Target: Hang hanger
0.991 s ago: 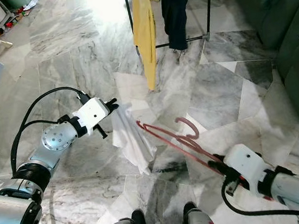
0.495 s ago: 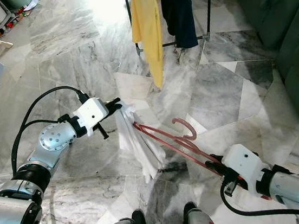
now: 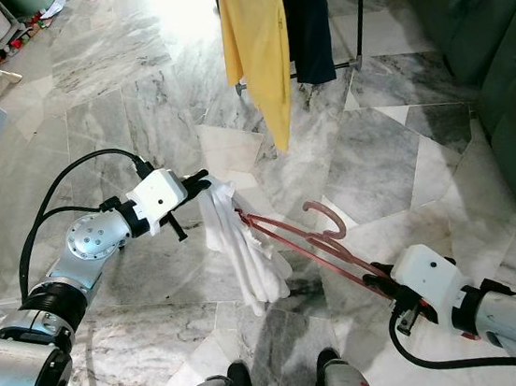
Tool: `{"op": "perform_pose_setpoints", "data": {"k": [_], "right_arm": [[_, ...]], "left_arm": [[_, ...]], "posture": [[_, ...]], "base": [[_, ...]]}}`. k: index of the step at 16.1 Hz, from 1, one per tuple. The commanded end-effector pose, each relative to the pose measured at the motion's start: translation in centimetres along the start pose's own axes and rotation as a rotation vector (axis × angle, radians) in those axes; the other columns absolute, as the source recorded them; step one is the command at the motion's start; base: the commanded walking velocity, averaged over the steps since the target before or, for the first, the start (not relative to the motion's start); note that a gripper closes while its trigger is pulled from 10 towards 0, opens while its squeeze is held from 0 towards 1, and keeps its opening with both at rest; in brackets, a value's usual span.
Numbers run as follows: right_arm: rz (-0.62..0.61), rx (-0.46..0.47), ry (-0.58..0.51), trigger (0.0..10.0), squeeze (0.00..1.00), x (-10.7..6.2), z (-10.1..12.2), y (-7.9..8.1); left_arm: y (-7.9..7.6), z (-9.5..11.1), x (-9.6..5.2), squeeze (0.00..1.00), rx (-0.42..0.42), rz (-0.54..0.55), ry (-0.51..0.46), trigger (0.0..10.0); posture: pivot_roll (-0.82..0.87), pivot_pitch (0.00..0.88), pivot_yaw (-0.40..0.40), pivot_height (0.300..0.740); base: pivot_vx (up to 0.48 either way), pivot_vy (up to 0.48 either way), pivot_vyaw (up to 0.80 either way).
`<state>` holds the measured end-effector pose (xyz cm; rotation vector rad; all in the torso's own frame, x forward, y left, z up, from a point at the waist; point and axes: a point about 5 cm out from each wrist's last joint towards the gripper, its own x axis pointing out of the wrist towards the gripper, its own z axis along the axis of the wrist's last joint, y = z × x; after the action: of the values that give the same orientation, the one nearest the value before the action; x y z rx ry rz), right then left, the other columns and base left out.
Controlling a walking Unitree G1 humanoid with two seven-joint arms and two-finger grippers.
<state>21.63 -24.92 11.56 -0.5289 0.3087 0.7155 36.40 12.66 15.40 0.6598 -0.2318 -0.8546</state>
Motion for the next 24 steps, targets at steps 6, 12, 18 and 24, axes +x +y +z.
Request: {"op": "perform_pose_setpoints", "data": {"k": [6,12,18,24], "right_arm": [[0.069,0.059,-0.018,10.0,0.0,0.6,-0.2,1.7],[0.109,0.1,-0.002,10.0,0.0,1.2,-1.0,3.3],[-0.017,0.119,0.048,10.0,0.0,2.9,-3.2,2.5],[0.007,0.199,0.019,10.0,0.0,4.8,-3.9,3.3]], "left_arm": [[0.5,0.1,-0.4,0.0,0.002,0.026,-0.02,10.0],[1.0,1.0,0.0,0.0,-0.001,0.045,-0.071,10.0],[1.4,1.8,0.0,0.0,0.004,0.034,-0.126,10.0],[1.2,3.3,0.6,0.0,-0.02,0.035,-0.222,10.0]], "posture": [[-0.18,0.261,0.153,0.74],[-0.18,0.264,0.16,0.74],[-0.18,0.265,0.167,0.74],[-0.17,0.269,0.167,0.74]], "base": [[0.0,0.0,0.0],[0.0,0.0,0.0],[0.0,0.0,0.0],[0.0,0.0,0.0]]}}
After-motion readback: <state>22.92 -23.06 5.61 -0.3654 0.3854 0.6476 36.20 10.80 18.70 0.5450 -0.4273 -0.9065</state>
